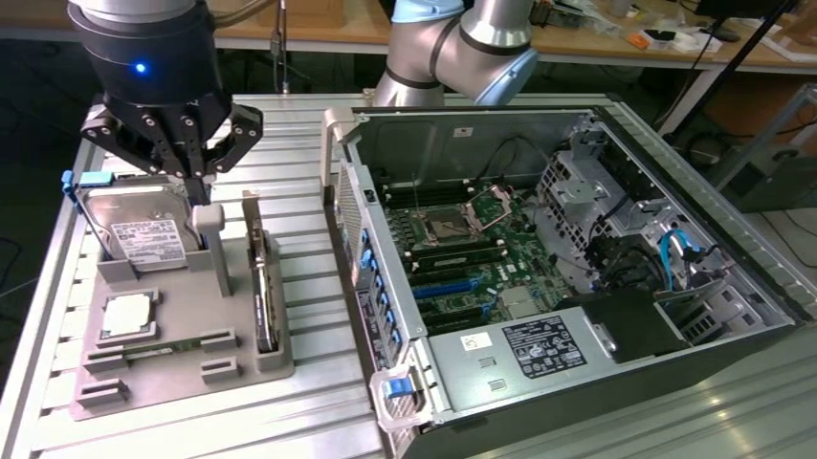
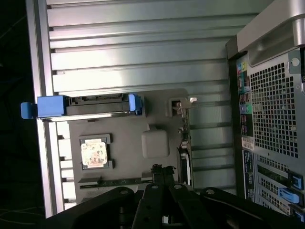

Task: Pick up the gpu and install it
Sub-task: 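Pick up the gpu and move the gpu toward the slot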

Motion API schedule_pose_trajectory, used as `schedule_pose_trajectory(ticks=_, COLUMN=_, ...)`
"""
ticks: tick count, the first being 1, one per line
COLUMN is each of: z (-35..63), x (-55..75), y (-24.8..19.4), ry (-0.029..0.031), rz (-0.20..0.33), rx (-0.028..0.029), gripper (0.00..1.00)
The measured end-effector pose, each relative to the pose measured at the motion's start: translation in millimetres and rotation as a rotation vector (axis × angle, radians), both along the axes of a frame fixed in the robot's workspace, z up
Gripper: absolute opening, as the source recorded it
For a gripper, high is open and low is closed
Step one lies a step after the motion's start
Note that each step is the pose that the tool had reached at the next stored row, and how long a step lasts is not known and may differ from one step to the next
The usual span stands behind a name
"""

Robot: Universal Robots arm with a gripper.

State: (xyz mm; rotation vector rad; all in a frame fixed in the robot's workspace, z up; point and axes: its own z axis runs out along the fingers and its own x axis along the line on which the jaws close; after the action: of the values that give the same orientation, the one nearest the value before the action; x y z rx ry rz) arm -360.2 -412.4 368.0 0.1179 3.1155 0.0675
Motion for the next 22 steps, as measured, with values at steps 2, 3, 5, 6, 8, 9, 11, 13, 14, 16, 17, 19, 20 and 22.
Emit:
schedule_pose_trajectory(ticks=2, z=0.0, x=0.0, y=-1.0, ry=0.0000, rz=0.000, rx=0.0000, gripper=0.11)
schedule_pose_trajectory(ticks=3, z=0.0, x=0.0, y=-1.0, ry=0.0000, rz=0.000, rx=0.0000, gripper=0.11)
schedule_pose_trajectory(ticks=5, z=0.0, x=0.0, y=-1.0, ry=-0.0001, rz=0.000, rx=0.0001, gripper=0.11)
schedule_pose_trajectory(ticks=6, z=0.0, x=0.0, y=-1.0, ry=0.0000, rz=0.000, rx=0.0000, gripper=0.11)
schedule_pose_trajectory(ticks=8, z=0.0, x=0.0, y=-1.1, ry=0.0000, rz=0.000, rx=0.0000, gripper=0.11)
schedule_pose_trajectory(ticks=9, z=0.0, x=0.0, y=-1.6, ry=0.0000, rz=0.000, rx=0.0000, gripper=0.11)
schedule_pose_trajectory(ticks=11, z=0.0, x=0.0, y=-4.9, ry=-0.0001, rz=0.000, rx=0.0001, gripper=0.11)
schedule_pose_trajectory(ticks=13, z=0.0, x=0.0, y=-10.2, ry=0.0000, rz=0.000, rx=0.0000, gripper=0.11)
schedule_pose_trajectory(ticks=14, z=-0.1, x=0.0, y=-13.0, ry=-0.0001, rz=0.000, rx=0.0001, gripper=0.11)
schedule_pose_trajectory(ticks=16, z=0.0, x=0.0, y=-16.8, ry=0.0000, rz=0.000, rx=0.0000, gripper=0.11)
schedule_pose_trajectory(ticks=17, z=0.0, x=0.0, y=-18.4, ry=0.0000, rz=0.000, rx=0.0000, gripper=0.11)
schedule_pose_trajectory(ticks=19, z=0.0, x=0.0, y=-22.4, ry=0.0000, rz=0.000, rx=0.0001, gripper=0.11)
schedule_pose_trajectory(ticks=20, z=-0.1, x=0.0, y=-24.6, ry=0.0000, rz=0.000, rx=0.0001, gripper=0.11)
schedule_pose_trajectory(ticks=22, z=-0.3, x=0.0, y=-27.5, ry=0.0000, rz=0.000, rx=0.0000, gripper=0.11)
